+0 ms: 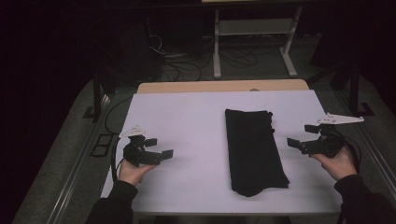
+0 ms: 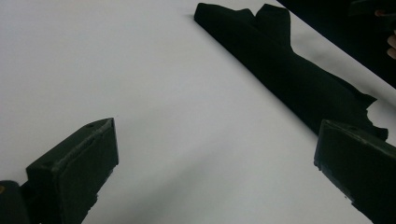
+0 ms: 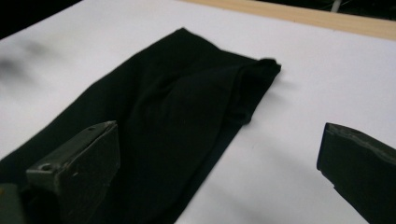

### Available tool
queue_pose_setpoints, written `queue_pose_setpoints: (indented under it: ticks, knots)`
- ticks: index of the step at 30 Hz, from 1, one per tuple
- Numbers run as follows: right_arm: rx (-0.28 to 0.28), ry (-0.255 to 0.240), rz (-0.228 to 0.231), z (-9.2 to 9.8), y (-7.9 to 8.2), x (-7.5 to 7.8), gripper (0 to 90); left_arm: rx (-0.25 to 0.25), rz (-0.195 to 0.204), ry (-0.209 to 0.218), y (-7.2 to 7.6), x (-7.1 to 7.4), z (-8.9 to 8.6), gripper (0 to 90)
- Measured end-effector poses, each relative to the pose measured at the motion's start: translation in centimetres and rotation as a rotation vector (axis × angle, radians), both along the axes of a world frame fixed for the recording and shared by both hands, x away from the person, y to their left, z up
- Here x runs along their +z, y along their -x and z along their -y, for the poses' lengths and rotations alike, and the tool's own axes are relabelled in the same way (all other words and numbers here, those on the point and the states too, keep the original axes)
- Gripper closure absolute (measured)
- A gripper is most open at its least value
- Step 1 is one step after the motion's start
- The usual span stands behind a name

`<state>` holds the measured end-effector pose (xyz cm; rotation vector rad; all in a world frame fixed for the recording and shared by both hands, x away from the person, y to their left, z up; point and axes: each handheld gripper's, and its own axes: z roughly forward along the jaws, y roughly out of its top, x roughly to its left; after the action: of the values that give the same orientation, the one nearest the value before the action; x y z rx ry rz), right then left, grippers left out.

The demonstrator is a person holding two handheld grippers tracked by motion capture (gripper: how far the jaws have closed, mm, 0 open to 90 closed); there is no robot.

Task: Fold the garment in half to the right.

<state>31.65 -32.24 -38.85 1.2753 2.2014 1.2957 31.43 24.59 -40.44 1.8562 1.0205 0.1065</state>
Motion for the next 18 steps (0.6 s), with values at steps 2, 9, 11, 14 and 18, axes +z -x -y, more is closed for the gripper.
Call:
queue_pose_setpoints:
  ticks: [2,9,11,14,18]
  knots:
    - [0.004,0.005,0.0,0.1,0.3,-0.3,0.0,0.01,-0.003,0.0,0.0,-0.3,-0.3,0.0]
    - [0.007,0.009,0.0,0.2,1.5,-1.0,0.0,0.028,0.033,0.01,0.4,-0.5,-1.3,0.0]
    - [0.006,0.008,0.004,0.3,1.9,-1.1,0.0,0.035,0.047,0.002,0.5,-0.7,-1.8,0.0]
    - [0.009,0.01,0.004,0.4,2.5,-1.5,0.0,0.048,0.054,0.011,0.7,-1.1,-2.4,0.0]
    - [0.008,0.014,0.001,0.6,3.3,-2.0,0.0,0.067,0.06,0.008,0.8,-1.3,-3.0,0.0]
